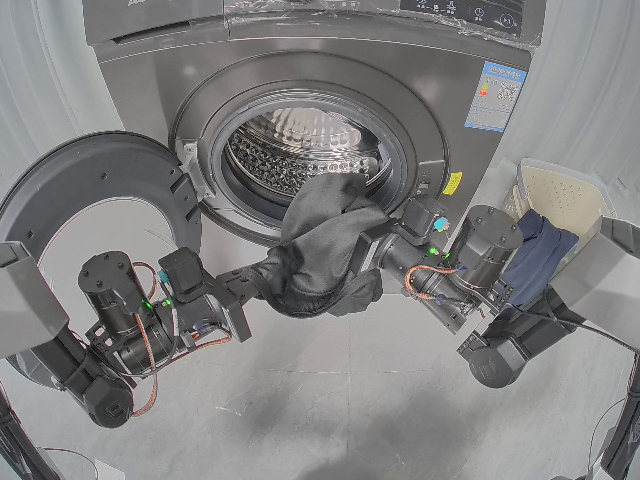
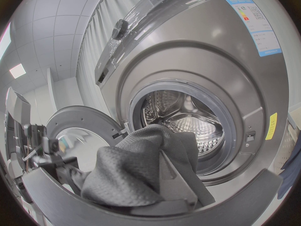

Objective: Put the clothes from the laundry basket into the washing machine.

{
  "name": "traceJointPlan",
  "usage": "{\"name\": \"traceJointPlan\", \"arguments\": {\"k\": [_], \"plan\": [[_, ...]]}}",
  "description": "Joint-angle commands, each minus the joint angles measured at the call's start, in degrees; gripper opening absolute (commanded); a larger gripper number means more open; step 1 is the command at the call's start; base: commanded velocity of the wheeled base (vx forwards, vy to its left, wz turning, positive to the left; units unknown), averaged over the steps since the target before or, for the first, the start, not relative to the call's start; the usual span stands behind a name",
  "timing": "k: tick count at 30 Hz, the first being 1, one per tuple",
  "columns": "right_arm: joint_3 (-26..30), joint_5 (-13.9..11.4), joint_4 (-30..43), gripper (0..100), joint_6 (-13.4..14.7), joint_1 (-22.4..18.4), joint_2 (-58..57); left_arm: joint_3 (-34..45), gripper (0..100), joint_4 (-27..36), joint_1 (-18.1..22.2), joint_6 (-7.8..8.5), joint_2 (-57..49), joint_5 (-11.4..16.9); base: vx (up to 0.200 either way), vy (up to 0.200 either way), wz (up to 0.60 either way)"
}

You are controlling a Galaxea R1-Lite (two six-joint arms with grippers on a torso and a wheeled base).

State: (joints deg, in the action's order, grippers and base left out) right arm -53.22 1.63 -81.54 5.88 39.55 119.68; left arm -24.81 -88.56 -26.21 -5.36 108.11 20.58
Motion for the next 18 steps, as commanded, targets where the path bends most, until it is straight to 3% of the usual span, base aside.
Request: {"name": "traceJointPlan", "arguments": {"k": [1,6,7,14,18], "plan": [[-0.4,0.0,0.0,0,0.0,1.0,-0.8,0.4,0,-0.1,0.5,0.27,4.1,0.1,0.0,0.0,0.0],[-0.4,0.0,0.0,0,0.0,1.1,-0.8,0.6,0,-0.1,1.5,0.62,4.6,1.4,0.0,0.0,0.0],[-0.4,0.0,0.0,0,0.0,1.1,-0.8,0.6,100,-0.1,1.7,0.71,4.6,1.5,0.0,0.0,0.0],[-2.2,0.0,0.2,0,-0.1,-0.1,-0.9,4.9,100,-0.2,1.8,1.15,6.2,2.7,0.0,0.0,0.0],[-2.8,0.0,0.8,0,-0.1,-0.2,-0.9,7.8,100,-0.2,1.4,5.98,8.0,6.8,0.0,0.0,0.0]]}}
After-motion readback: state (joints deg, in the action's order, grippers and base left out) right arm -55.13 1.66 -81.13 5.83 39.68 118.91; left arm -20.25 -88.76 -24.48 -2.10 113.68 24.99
